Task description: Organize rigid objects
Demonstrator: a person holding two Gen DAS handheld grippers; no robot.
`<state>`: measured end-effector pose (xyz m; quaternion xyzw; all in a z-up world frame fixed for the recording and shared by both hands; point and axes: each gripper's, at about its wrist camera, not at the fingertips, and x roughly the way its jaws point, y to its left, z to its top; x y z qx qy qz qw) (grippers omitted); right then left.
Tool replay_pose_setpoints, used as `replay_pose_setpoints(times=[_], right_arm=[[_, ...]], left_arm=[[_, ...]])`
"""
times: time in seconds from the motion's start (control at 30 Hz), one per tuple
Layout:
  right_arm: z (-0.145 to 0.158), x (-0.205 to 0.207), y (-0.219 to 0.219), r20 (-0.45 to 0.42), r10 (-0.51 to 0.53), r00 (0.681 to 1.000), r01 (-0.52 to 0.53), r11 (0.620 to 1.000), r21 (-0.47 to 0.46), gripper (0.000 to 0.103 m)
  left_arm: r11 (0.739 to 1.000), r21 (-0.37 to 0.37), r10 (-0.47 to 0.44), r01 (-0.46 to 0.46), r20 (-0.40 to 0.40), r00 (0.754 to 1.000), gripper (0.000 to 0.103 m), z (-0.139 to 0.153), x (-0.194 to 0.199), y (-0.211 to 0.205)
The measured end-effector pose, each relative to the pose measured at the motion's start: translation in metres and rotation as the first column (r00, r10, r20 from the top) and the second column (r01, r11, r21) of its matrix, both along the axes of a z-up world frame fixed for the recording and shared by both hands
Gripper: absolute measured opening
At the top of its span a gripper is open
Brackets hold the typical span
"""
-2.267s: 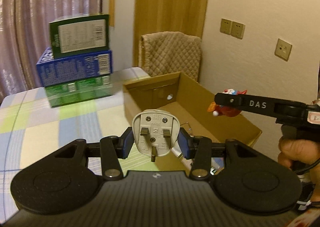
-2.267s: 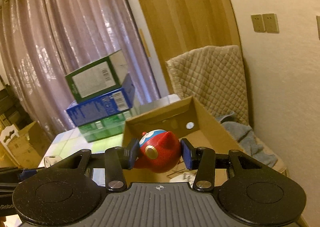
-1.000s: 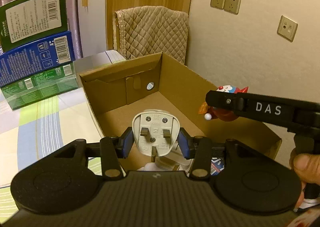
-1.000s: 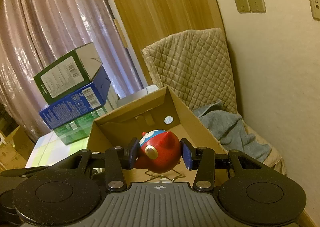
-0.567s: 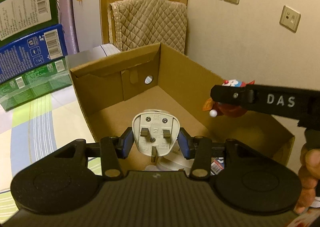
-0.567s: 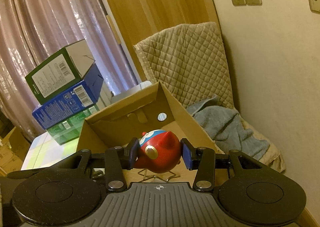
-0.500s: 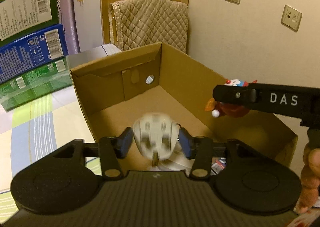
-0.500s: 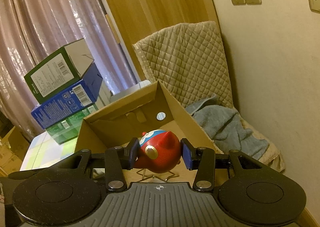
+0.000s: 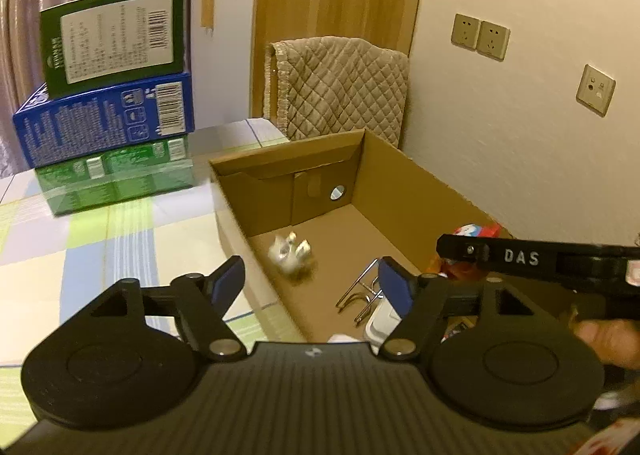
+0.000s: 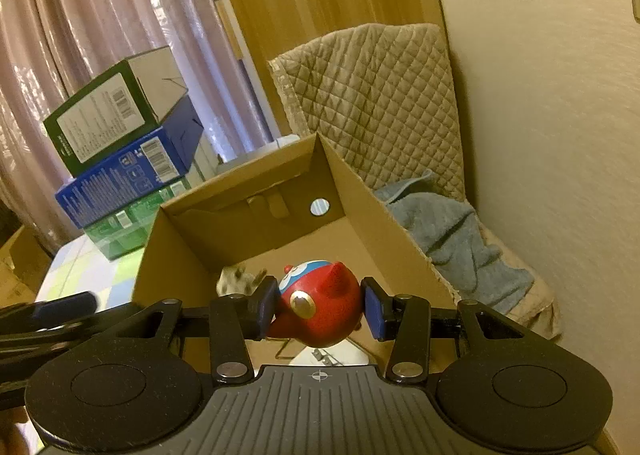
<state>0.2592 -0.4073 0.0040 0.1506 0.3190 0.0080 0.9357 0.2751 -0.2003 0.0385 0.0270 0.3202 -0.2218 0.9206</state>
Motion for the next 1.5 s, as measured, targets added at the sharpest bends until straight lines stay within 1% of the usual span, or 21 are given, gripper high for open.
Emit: replay_pose_setpoints(times=[0.07, 0.13, 0.2, 0.27, 0.3, 0.33, 0.37, 0.4, 0.43, 0.53, 0.63, 0.73, 0.9, 1.0, 1.17, 1.33, 1.5], right_arm=[[0.0, 0.001, 0.001, 0.006, 0.001, 1.0, 0.0, 1.0, -0.01, 0.042], [0.001, 0.001, 0.001, 0.012, 0.003, 1.0, -0.003, 1.0, -0.006, 0.042], [0.004, -0.003, 0.0, 0.031, 0.007, 1.0, -0.007, 1.0, -0.004, 0.043], [0.008, -0.01, 0.0, 0.051, 0.005, 0.999, -0.005, 1.0, 0.004, 0.045], [0.011, -0.015, 0.0, 0.064, 0.006, 0.998, -0.007, 1.0, 0.014, 0.05], [0.014, -0.021, -0.001, 0.076, 0.005, 0.997, -0.007, 1.0, 0.023, 0.059], [0.017, -0.027, -0.001, 0.087, 0.003, 0.996, -0.006, 0.999, 0.031, 0.063], [0.021, -0.032, 0.0, 0.096, 0.005, 0.995, -0.008, 0.999, 0.036, 0.07], [0.025, -0.039, 0.0, 0.104, 0.008, 0.995, -0.012, 0.999, 0.039, 0.075], [0.036, -0.058, 0.004, 0.112, 0.017, 0.994, -0.023, 0.998, 0.053, 0.082], [0.046, -0.081, 0.006, 0.108, 0.043, 0.993, -0.05, 0.997, 0.061, 0.086], [0.056, -0.103, 0.008, 0.074, 0.074, 0.995, -0.078, 0.995, 0.062, 0.089], [0.07, -0.146, 0.013, 0.017, 0.115, 0.993, -0.115, 0.993, -0.02, 0.092], [0.071, -0.173, 0.016, -0.01, 0.142, 0.99, -0.142, 0.989, -0.05, 0.093], [0.069, -0.216, 0.021, -0.023, 0.177, 0.984, -0.179, 0.978, -0.104, 0.093], [0.066, -0.248, 0.021, -0.035, 0.193, 0.981, -0.195, 0.975, -0.106, 0.094], [0.066, -0.271, 0.021, -0.042, 0.207, 0.978, -0.21, 0.971, -0.116, 0.094]], left_arm=[[1.0, -0.006, 0.007, -0.007, -0.01, 1.0, 0.072, 0.001, -0.004, 0.006], [1.0, -0.013, 0.017, -0.017, -0.014, 1.0, 0.077, 0.002, -0.01, 0.011], [0.999, -0.021, 0.03, -0.03, -0.013, 0.999, 0.079, 0.003, -0.016, 0.017], [0.999, -0.026, 0.045, -0.046, -0.01, 0.999, 0.083, 0.005, -0.025, 0.023], [0.998, -0.027, 0.057, -0.057, -0.005, 0.998, 0.087, 0.006, -0.029, 0.025], [0.997, -0.021, 0.068, -0.068, 0.001, 0.998, 0.091, 0.007, -0.034, 0.027], [0.997, -0.012, 0.079, -0.078, 0.007, 0.997, 0.092, 0.007, -0.039, 0.028], [0.996, -0.007, 0.091, -0.091, 0.01, 0.996, 0.094, 0.009, -0.045, 0.029], [0.995, -0.01, 0.1, -0.1, 0.008, 0.995, 0.094, 0.01, -0.049, 0.031], [0.992, -0.013, 0.125, -0.126, -0.023, 0.992, 0.097, 0.017, -0.062, 0.036], [0.99, -0.03, 0.14, -0.141, -0.026, 0.99, 0.099, 0.027, -0.08, 0.04], [0.987, -0.042, 0.152, -0.154, -0.033, 0.988, 0.099, 0.037, -0.101, 0.044], [0.982, -0.034, 0.186, -0.187, -0.035, 0.982, 0.099, 0.049, -0.142, 0.049], [0.978, -0.044, 0.204, -0.206, -0.042, 0.978, 0.099, 0.051, -0.167, 0.055], [0.975, -0.025, 0.221, -0.222, -0.043, 0.974, 0.099, 0.049, -0.208, 0.06], [0.973, -0.004, 0.23, -0.231, -0.064, 0.971, 0.099, 0.045, -0.242, 0.063], [0.965, -0.005, 0.261, -0.262, -0.082, 0.962, 0.099, 0.045, -0.265, 0.071]])
